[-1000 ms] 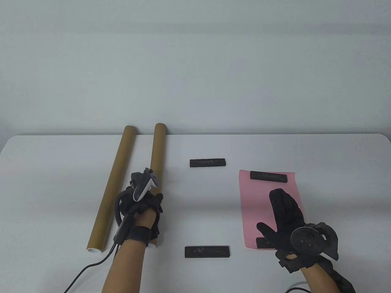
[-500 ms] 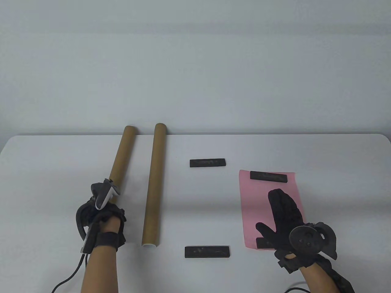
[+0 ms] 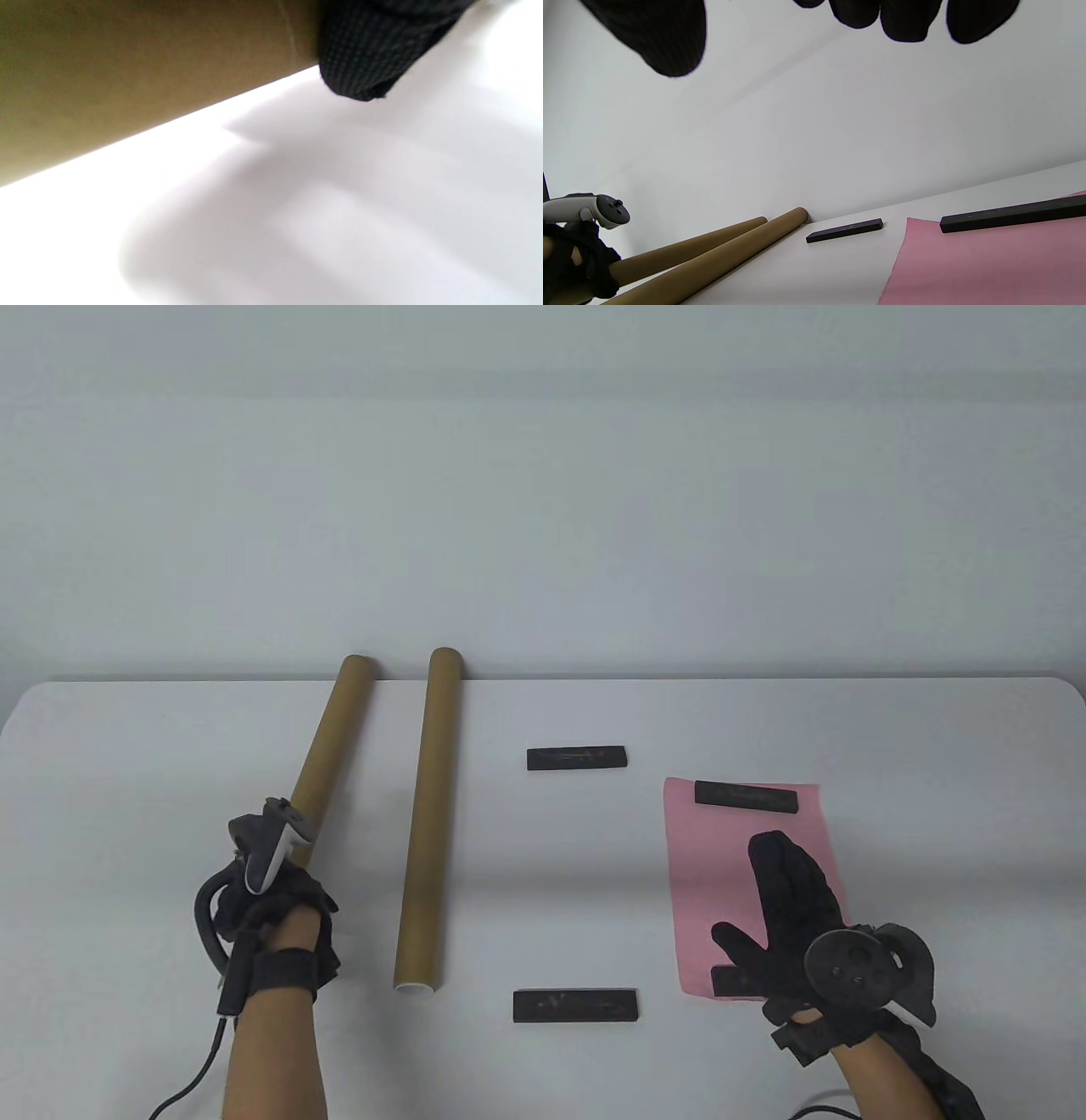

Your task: Roll up papers and store in mailing tubes

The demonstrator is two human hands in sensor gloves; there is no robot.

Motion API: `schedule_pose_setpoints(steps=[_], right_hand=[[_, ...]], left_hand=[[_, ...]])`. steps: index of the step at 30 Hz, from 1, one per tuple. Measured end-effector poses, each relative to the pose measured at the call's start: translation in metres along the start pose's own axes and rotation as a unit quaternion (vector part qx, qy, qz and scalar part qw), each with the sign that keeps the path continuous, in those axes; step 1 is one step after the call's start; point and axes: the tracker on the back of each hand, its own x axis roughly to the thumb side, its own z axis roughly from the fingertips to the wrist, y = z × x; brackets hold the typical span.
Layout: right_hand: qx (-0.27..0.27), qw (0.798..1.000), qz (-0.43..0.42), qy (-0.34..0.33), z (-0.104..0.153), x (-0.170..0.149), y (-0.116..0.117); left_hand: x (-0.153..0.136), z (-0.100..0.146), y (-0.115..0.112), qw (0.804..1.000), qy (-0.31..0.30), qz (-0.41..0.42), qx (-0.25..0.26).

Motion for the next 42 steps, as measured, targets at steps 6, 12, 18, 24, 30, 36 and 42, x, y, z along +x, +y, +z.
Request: schedule_pose_setpoints(steps=[6, 12, 18, 24, 30, 36, 42], right_hand=[[-0.005, 0.999, -0.046, 0.006, -0.001, 0.0, -0.002], [-0.026, 0.997, -0.071, 0.01, 0.0, 0.0, -0.008], [-0.02, 0.989, -0.142, 0.041, 0.0, -0.016, -0.005], [0.011, 0.984, -0.174, 0.049, -0.001, -0.026, 0.003], [0.051, 0.966, -0.254, 0.01, -0.005, -0.02, 0.007], [0.072, 0.925, -0.364, -0.081, -0.007, 0.0, -0.002], [0.101, 0.861, -0.487, -0.108, -0.009, 0.019, 0.004]], left_hand=[[-0.019, 0.041, 0.042, 0.987, -0.025, 0.0, 0.16], [-0.027, 0.092, 0.052, 0.949, -0.105, 0.012, 0.296], [-0.028, 0.125, 0.046, 0.92, -0.183, 0.039, 0.345], [-0.025, 0.137, 0.031, 0.891, -0.271, 0.047, 0.361], [-0.025, 0.135, 0.02, 0.87, -0.357, 0.055, 0.336], [-0.033, 0.115, 0.018, 0.89, -0.354, 0.089, 0.275], [-0.034, 0.095, 0.013, 0.913, -0.352, 0.113, 0.172]])
